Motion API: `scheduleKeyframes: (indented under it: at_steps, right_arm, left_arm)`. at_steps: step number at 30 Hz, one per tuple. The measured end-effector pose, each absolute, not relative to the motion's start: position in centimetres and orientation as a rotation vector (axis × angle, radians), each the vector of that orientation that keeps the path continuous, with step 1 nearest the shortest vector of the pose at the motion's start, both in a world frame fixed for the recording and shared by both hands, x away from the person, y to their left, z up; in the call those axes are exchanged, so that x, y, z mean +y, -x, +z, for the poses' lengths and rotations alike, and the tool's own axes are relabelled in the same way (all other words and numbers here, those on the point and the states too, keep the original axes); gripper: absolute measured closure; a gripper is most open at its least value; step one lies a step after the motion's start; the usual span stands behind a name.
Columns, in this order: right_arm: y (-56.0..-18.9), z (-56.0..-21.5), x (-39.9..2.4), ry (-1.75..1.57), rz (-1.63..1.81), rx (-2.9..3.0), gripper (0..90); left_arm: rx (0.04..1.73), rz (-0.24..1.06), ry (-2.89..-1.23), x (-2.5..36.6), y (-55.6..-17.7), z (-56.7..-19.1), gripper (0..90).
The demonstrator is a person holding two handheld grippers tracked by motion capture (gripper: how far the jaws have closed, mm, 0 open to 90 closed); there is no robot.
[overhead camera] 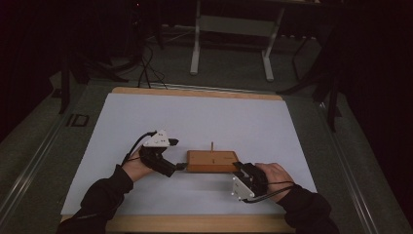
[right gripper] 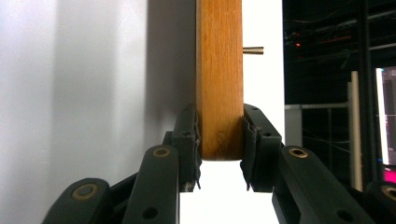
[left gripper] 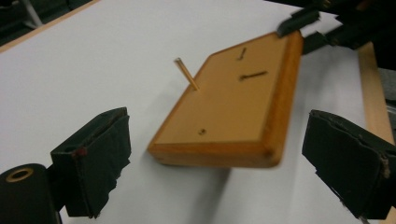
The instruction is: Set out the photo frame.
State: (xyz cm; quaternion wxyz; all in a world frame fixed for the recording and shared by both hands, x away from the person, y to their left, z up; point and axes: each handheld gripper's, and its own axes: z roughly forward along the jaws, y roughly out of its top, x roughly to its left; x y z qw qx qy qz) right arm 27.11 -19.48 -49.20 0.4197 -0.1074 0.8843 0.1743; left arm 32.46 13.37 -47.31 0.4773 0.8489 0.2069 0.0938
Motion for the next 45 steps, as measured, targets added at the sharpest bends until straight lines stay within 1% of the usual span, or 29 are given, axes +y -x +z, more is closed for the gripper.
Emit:
scheduleKeyframes:
  at_steps: [10,19,21,23,30,34,45]
  right_arm:
    - [-28.7,-47.7,-19.6,0.265,0.468,2.298,69.7]
    - [-31.4,-45.5,-19.4,0.247,0.492,2.448,69.6]
    - [-32.3,-44.9,-19.4,0.222,0.509,2.491,69.5]
    - [-33.0,-44.5,-19.4,0.219,0.522,2.523,69.5]
    - [-35.6,-43.2,-19.2,0.171,0.555,2.629,69.1]
    - [-36.9,-42.8,-19.1,0.138,0.568,2.676,68.8]
    - [-39.8,-42.2,-19.0,0.028,0.616,2.761,67.3]
  left_arm:
    - [0.526,0.206,-2.065,13.9,-31.8,-48.1,7.9]
    - [0.522,0.204,-2.076,13.8,-31.5,-49.0,7.8]
    - [0.503,0.223,-2.073,13.7,-31.3,-49.1,7.8]
    - [0.482,0.274,-2.057,13.6,-31.1,-49.4,7.8]
    - [0.466,0.328,-2.019,13.8,-31.0,-50.4,7.8]
    - [0.484,0.313,-1.989,14.0,-30.8,-50.8,7.8]
    - [0.526,0.281,-1.973,14.2,-30.5,-51.6,7.8]
